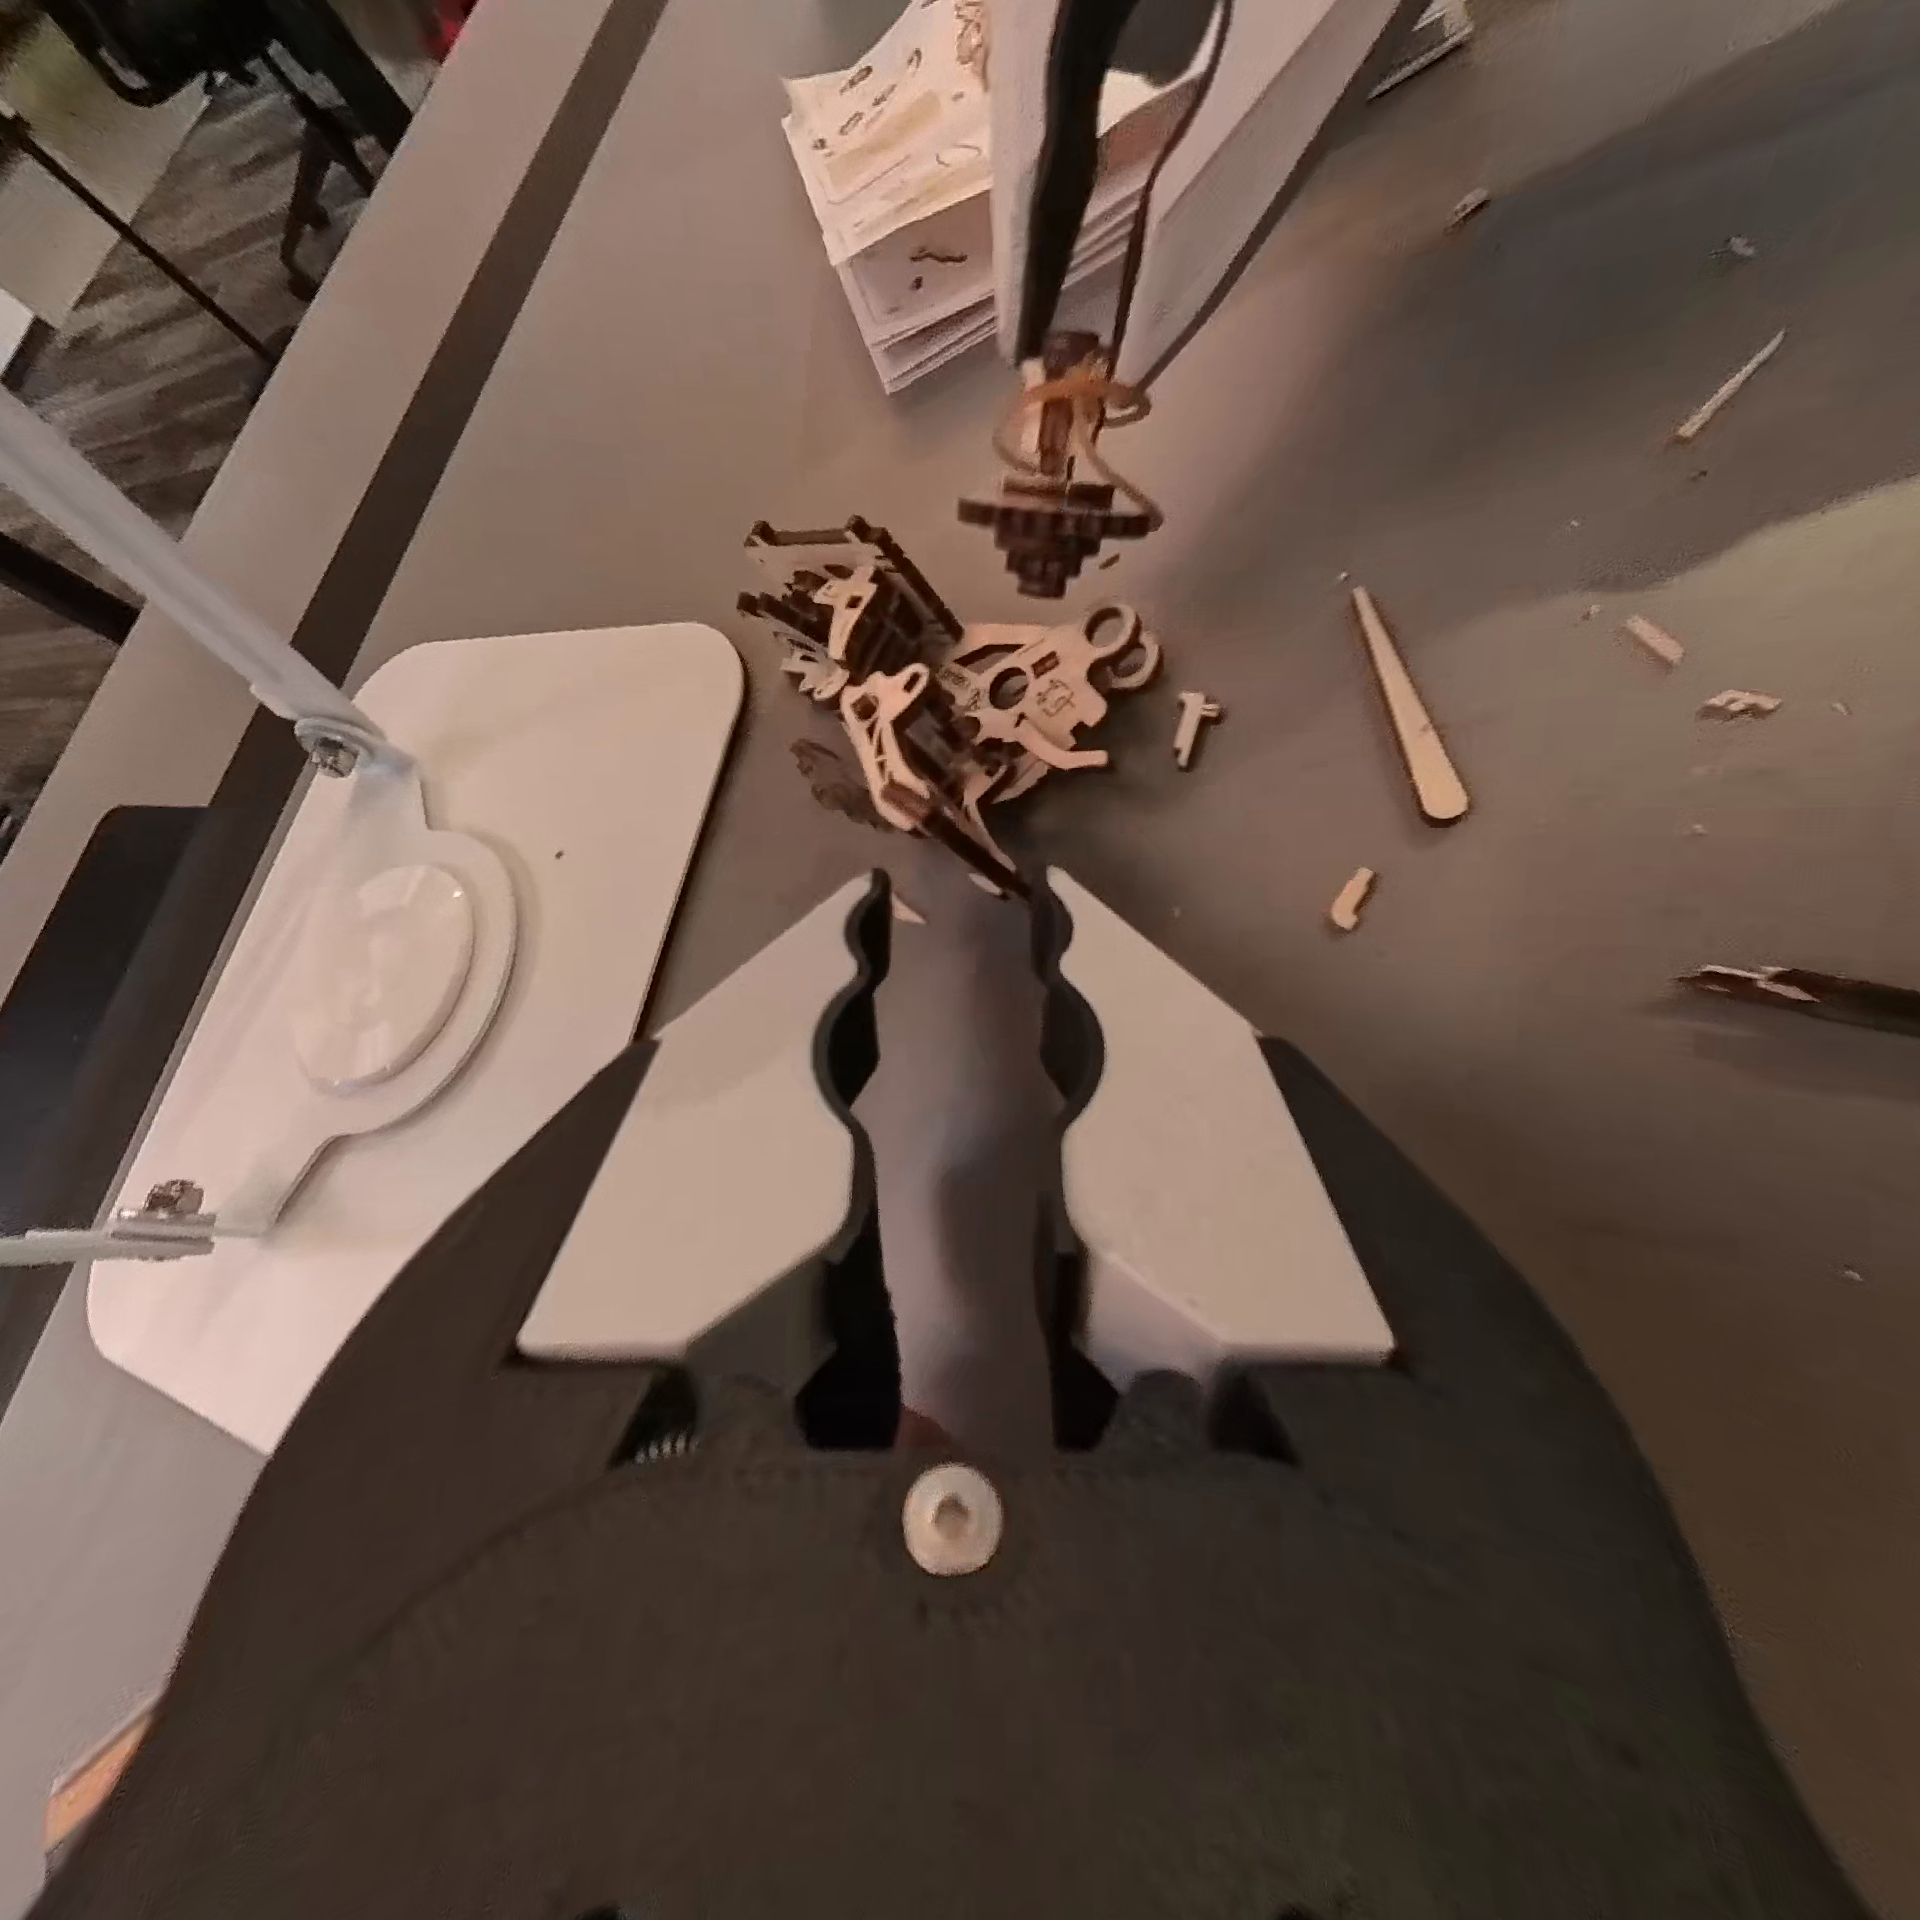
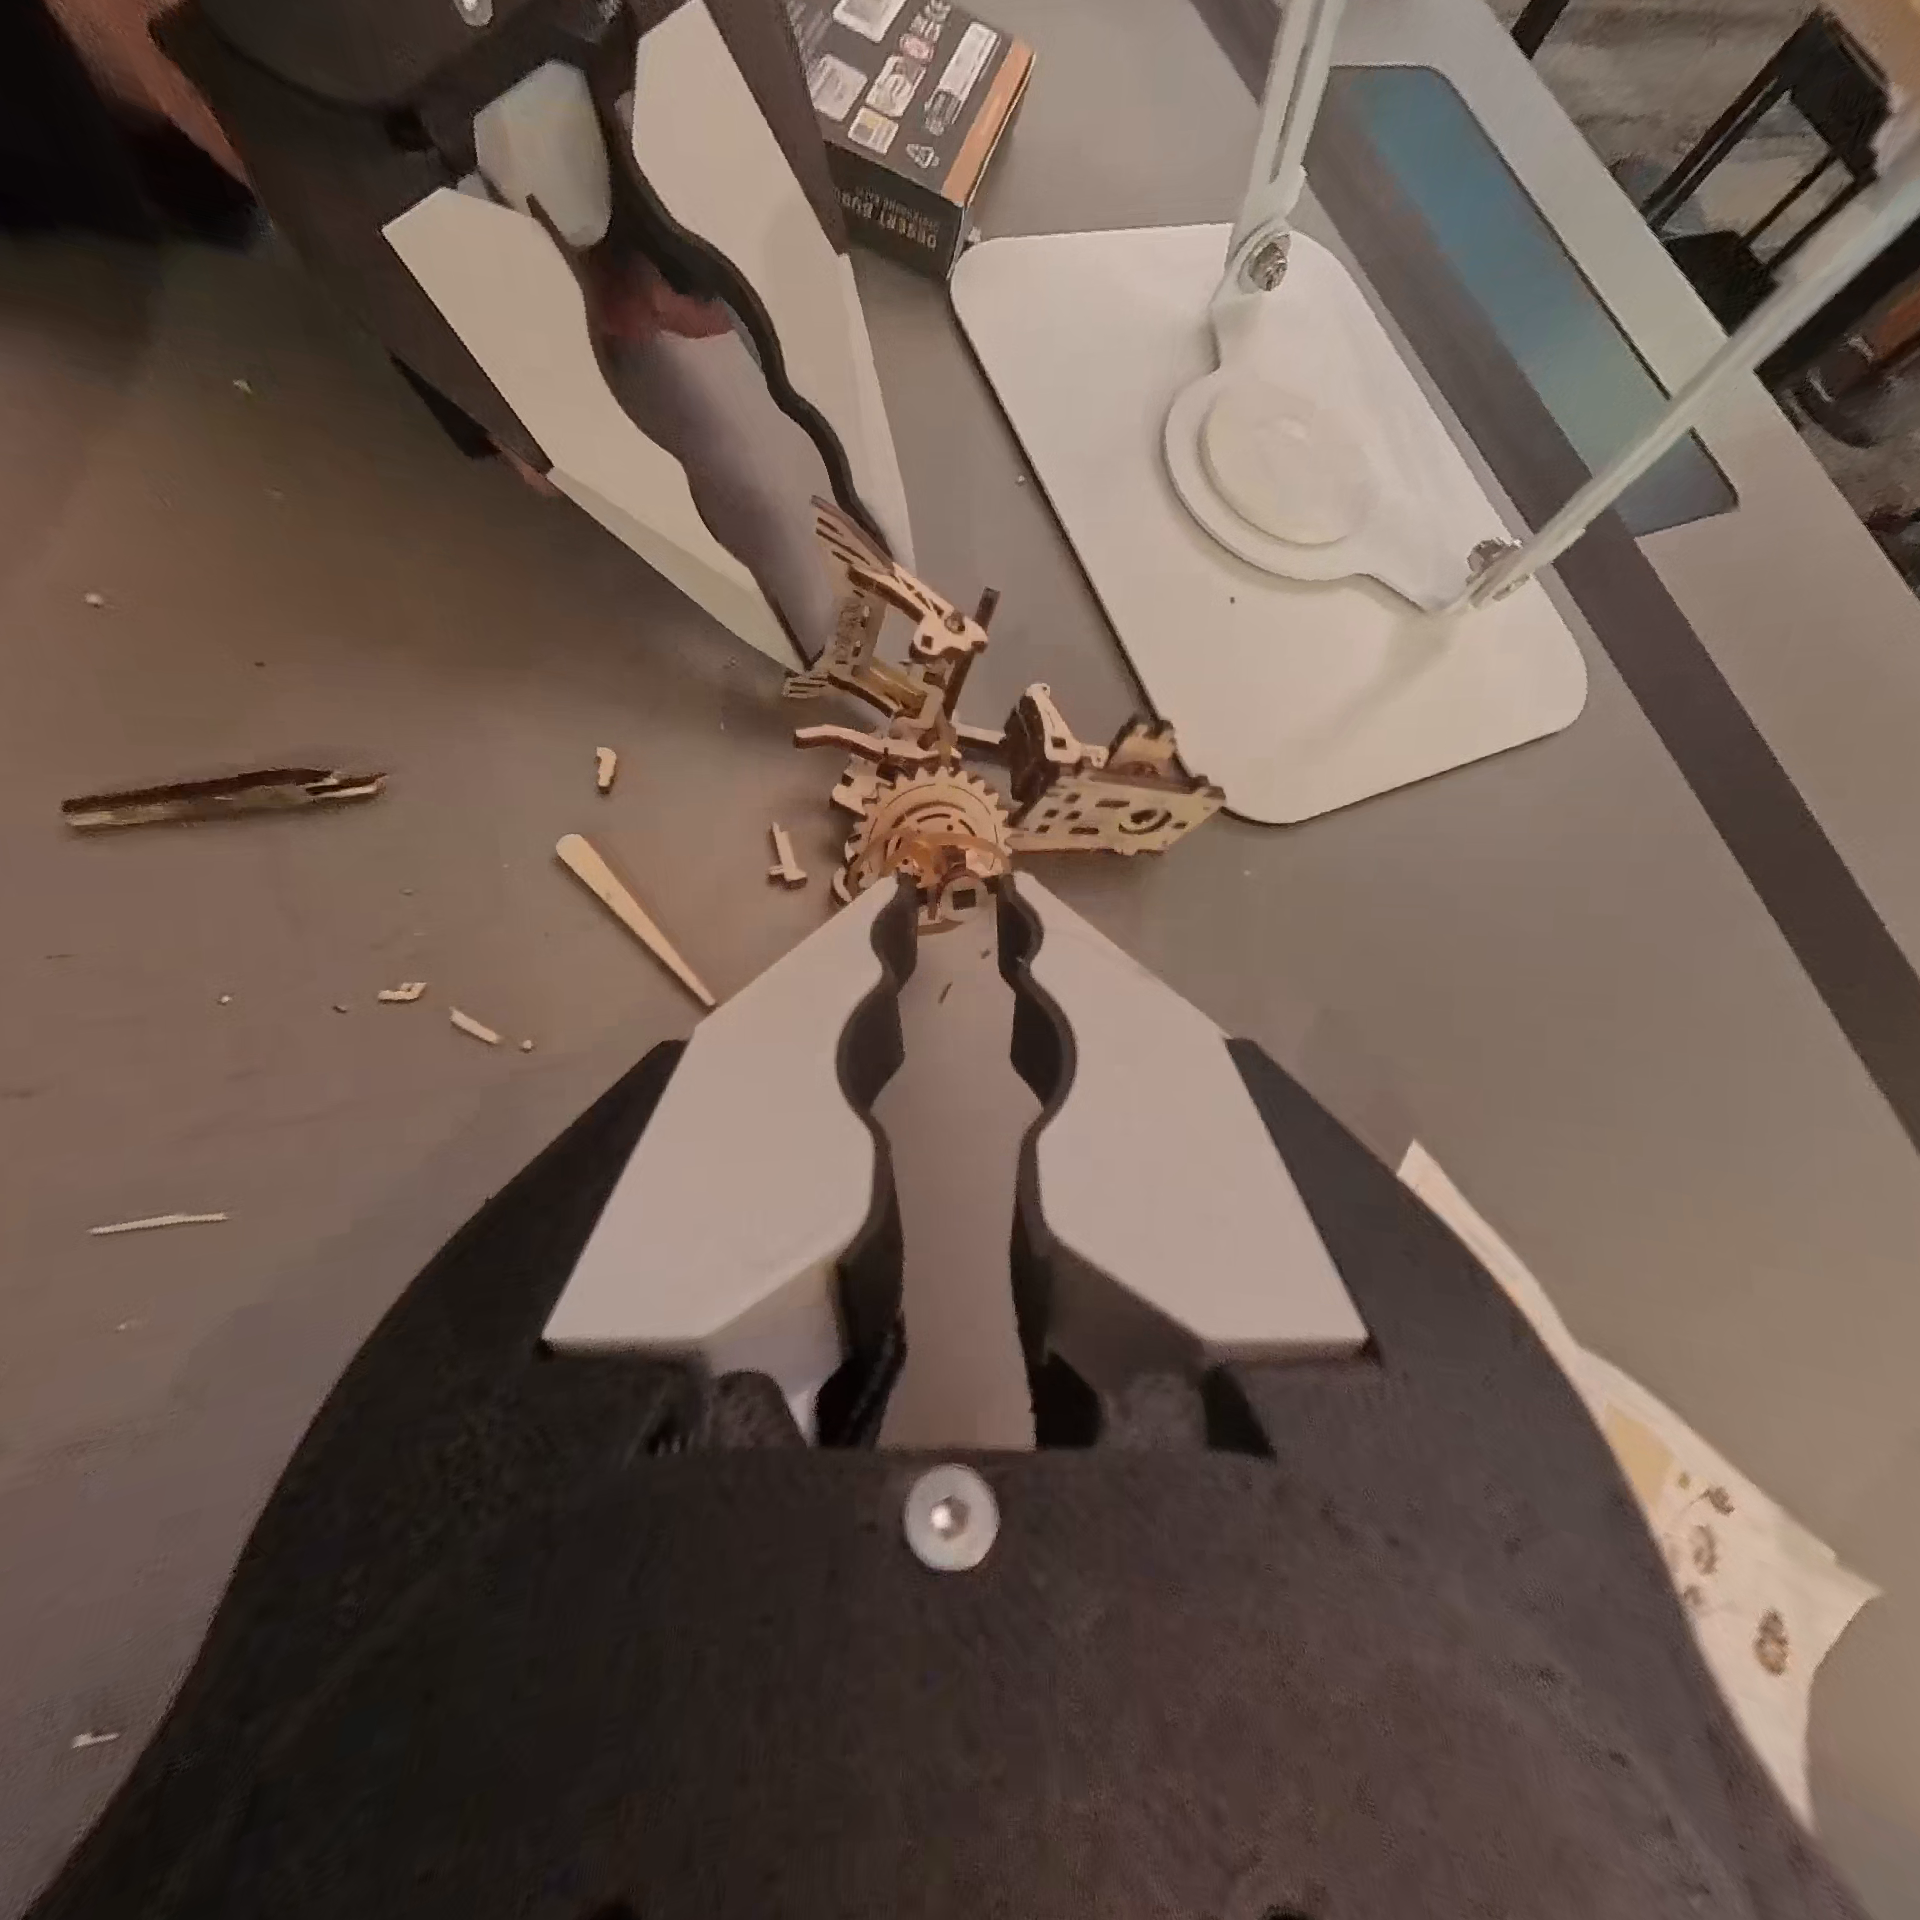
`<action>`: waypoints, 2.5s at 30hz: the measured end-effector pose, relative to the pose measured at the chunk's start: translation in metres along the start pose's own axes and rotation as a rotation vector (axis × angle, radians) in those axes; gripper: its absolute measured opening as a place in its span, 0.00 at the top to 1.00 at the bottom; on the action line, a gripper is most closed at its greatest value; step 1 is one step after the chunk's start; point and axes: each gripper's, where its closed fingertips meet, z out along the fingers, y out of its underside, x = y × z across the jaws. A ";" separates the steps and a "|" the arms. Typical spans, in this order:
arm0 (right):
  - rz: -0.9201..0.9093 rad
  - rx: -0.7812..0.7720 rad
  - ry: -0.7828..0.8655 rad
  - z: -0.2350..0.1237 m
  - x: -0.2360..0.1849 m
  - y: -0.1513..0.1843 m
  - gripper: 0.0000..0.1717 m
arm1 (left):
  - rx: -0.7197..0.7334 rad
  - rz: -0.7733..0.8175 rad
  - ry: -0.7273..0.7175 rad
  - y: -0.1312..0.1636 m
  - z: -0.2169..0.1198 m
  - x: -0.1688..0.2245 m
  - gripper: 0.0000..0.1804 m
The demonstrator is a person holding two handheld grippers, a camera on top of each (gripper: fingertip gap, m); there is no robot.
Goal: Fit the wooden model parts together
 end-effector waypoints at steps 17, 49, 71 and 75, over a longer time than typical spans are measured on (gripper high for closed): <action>0.032 -0.038 -0.045 0.011 -0.008 0.014 0.93 | 0.023 0.000 -0.089 -0.013 0.011 -0.013 0.89; 0.030 -0.041 0.010 -0.013 -0.005 0.026 0.93 | 0.083 0.087 -0.157 -0.033 0.021 -0.032 0.99; -0.248 -0.180 0.152 -0.009 0.018 0.004 0.93 | -0.179 0.089 0.134 -0.035 0.032 -0.041 1.00; -0.331 -0.230 0.166 -0.004 0.019 0.001 0.93 | -0.200 0.032 0.202 -0.036 0.033 -0.042 1.00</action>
